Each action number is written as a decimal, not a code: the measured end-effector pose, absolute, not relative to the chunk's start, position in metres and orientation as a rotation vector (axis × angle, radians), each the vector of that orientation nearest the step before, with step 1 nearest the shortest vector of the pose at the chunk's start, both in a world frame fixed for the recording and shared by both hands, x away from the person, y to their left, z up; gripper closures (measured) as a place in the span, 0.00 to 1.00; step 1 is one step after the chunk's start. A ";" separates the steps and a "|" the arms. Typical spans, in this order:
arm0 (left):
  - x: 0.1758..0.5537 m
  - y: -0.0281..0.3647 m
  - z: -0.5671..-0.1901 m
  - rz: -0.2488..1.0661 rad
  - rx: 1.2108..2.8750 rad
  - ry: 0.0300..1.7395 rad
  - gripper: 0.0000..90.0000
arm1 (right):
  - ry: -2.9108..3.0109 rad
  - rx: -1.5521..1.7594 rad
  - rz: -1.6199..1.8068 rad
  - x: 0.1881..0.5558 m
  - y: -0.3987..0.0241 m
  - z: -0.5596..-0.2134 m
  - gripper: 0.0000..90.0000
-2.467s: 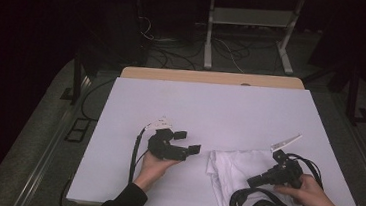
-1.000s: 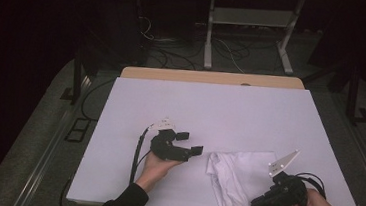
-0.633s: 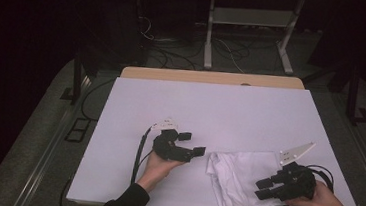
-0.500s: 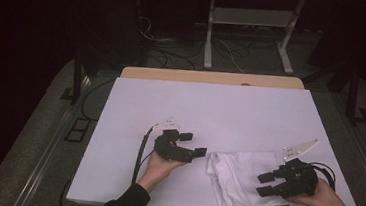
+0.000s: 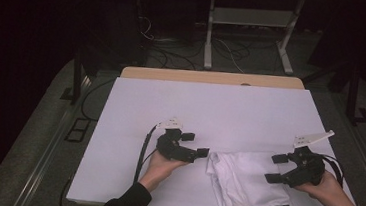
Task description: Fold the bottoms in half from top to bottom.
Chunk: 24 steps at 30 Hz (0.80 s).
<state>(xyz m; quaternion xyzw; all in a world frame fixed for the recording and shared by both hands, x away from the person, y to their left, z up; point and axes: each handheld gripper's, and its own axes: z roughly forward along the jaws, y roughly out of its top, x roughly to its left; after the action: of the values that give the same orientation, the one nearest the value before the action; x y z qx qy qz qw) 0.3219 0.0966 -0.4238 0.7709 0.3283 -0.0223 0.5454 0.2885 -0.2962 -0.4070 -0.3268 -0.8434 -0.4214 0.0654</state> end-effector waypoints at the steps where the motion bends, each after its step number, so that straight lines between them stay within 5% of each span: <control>1: 0.322 0.095 -0.424 -0.055 1.832 0.780 0.10 | -2.542 -1.000 -1.278 0.290 -0.298 -0.407 0.04; 24: 0.334 0.064 -0.438 -0.132 1.882 0.785 0.08 | -2.532 -1.180 -1.323 0.328 -0.325 -0.419 0.16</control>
<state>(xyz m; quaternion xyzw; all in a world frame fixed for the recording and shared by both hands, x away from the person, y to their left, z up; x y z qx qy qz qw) 0.3344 0.0640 -0.4381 0.7856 0.3277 -0.0550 0.5219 0.3279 -0.3249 -0.4191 -0.3817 -0.8189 -0.4280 0.0255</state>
